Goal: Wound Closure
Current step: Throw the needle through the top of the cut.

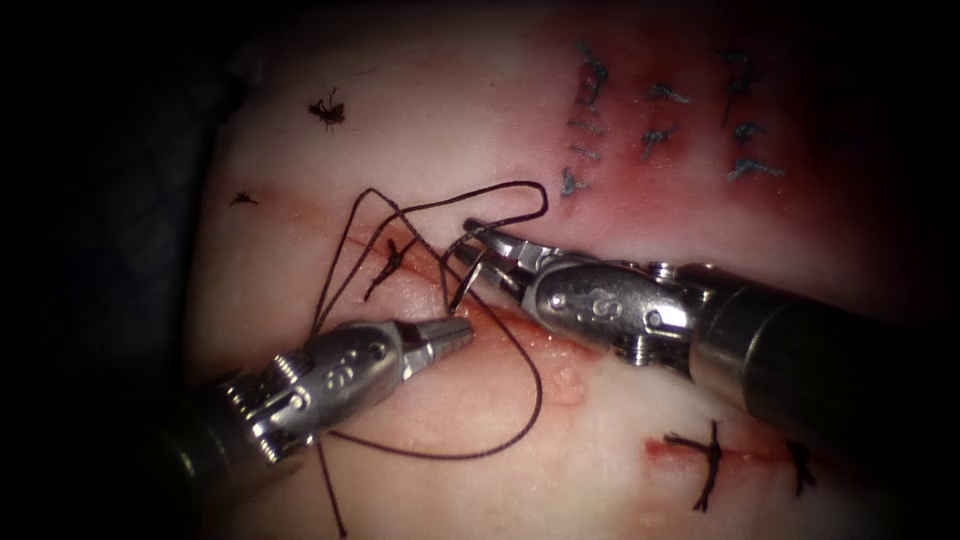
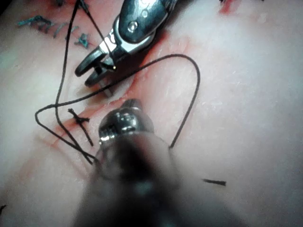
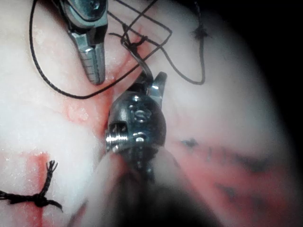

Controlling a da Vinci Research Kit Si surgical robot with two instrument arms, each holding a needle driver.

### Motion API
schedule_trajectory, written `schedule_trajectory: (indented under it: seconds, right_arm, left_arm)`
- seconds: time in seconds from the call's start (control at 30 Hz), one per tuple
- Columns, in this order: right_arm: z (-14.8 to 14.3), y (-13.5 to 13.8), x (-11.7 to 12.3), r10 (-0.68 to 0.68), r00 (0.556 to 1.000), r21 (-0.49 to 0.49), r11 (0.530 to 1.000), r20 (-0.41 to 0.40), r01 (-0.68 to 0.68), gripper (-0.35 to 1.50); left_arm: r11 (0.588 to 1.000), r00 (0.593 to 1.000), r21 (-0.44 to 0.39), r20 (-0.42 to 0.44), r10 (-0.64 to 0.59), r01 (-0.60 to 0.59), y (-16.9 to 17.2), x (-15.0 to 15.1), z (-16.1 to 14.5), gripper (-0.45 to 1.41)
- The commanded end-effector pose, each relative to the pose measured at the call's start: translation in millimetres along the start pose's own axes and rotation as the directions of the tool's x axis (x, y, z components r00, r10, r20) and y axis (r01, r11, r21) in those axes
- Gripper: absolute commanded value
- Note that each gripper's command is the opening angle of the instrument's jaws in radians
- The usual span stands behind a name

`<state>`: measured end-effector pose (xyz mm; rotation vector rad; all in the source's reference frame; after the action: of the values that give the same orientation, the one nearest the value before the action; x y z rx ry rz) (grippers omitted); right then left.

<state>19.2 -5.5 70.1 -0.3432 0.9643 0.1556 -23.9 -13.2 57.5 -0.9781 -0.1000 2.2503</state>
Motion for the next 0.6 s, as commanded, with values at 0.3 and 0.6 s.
schedule_trajectory:
  seconds: [0.3,0.6]
  right_arm:
    - [1.1,2.5,0.6,0.111,0.993,0.008,0.994,-0.032,-0.111,-0.35]
    - [1.6,3.5,0.1,0.354,0.932,0.033,0.935,-0.076,-0.352,-0.35]
  left_arm:
    - [1.0,0.999,-0.011,0.037,-0.014,0.014,-0.8,-3.1,0.5,-0.35]
    - [1.0,0.998,0.003,0.052,-0.019,0.019,-0.7,-5.5,1.3,-0.35]
